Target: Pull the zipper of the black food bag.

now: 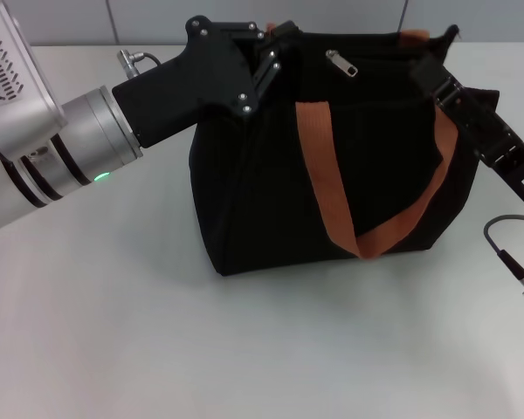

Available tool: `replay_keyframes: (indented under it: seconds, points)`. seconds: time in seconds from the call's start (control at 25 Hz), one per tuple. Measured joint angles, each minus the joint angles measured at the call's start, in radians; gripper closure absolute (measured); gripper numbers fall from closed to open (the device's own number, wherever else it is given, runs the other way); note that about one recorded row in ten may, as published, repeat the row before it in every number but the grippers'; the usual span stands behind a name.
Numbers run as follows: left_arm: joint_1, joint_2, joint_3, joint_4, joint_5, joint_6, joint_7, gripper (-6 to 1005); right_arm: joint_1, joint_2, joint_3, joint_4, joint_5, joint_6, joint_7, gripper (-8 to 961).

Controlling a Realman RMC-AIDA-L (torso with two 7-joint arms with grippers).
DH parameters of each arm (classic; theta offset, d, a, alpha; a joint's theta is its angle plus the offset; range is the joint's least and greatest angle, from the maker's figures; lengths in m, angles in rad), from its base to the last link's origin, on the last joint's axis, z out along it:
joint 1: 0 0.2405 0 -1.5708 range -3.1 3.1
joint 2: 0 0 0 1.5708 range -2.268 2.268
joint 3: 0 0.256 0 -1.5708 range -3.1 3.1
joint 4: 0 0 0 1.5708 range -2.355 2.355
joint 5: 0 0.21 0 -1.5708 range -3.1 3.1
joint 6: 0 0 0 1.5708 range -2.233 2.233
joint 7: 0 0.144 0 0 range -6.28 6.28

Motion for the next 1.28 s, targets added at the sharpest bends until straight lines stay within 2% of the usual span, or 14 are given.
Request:
replay_keyframes:
  seconds: [0.16,0.36,0.6,0.8,1.04,1.28]
  points:
    - [-0.001,0.000,0.027,-0.001,-0.031,0.006,-0.004,963,-0.004,0.000,0.033,0.012,0.000,0.012,-0.003,259]
    - [-0.009,0.000,0.052,0.004,-0.033,0.012,-0.061,962,0.000,0.001,0.047,0.019,-0.001,0.016,-0.003,506]
    - [-0.022,0.000,0.060,0.005,-0.033,0.019,-0.136,962,0.011,0.002,0.047,0.019,-0.003,0.053,-0.003,729]
    - [-0.030,0.000,0.060,0.005,-0.033,0.012,-0.146,962,0.026,0.002,0.038,0.015,-0.009,0.065,-0.025,790]
    - [-0.033,0.000,0.060,0.003,-0.031,0.010,-0.147,961,0.019,0.002,0.057,0.019,-0.040,0.021,-0.162,781]
    - [-0.034,0.000,0.060,0.006,-0.027,0.010,-0.147,961,0.015,0.001,0.091,0.029,-0.044,0.025,-0.184,672]
